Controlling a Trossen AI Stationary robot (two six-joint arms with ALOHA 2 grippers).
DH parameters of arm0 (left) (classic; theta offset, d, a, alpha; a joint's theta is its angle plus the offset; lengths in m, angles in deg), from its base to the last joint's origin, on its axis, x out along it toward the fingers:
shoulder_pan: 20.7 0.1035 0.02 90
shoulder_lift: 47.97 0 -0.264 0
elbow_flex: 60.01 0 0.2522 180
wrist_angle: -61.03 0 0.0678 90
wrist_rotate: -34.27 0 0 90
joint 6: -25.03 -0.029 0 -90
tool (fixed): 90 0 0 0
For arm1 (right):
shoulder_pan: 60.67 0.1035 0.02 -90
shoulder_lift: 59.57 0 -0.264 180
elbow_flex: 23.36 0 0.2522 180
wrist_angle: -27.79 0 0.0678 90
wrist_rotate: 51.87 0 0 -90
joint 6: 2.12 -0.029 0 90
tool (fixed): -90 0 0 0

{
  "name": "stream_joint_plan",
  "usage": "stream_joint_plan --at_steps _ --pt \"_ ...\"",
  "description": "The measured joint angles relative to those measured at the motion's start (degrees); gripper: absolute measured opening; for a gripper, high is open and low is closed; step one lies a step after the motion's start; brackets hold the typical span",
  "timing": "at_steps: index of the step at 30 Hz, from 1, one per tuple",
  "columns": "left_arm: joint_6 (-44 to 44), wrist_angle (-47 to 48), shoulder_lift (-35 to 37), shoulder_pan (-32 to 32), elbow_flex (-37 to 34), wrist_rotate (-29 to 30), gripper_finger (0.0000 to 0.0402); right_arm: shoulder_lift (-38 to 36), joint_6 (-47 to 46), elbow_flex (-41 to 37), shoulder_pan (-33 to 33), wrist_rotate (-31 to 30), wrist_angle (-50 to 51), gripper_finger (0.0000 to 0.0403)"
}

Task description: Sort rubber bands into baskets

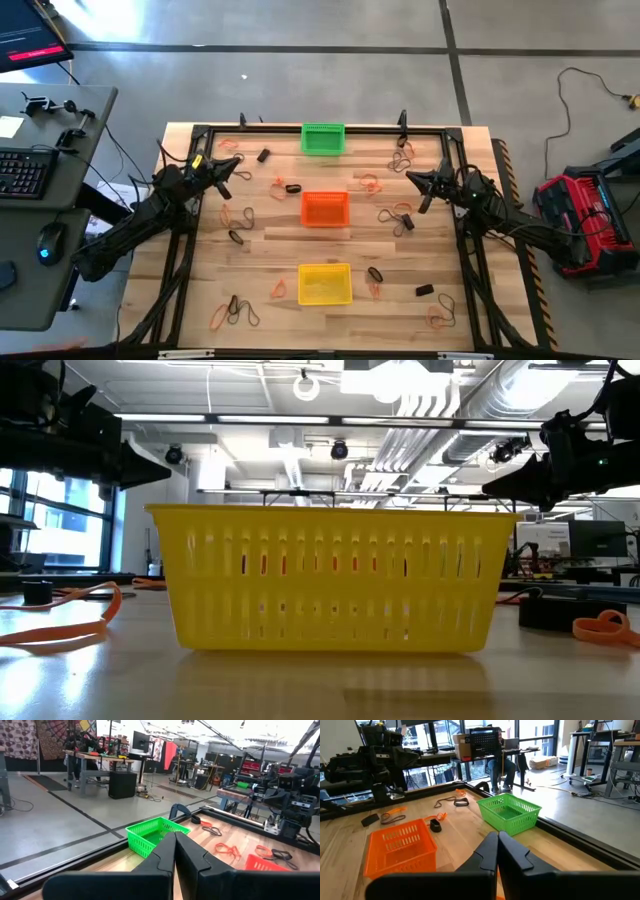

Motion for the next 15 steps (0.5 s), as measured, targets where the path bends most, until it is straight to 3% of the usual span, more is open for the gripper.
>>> stream_joint_plan --at_steps 15 --pt "1.1 0.0 0.0 1.3 0.0 0.1 0.0000 0.0 0.0 0.0 0.0 0.0 0.0 0.0000"
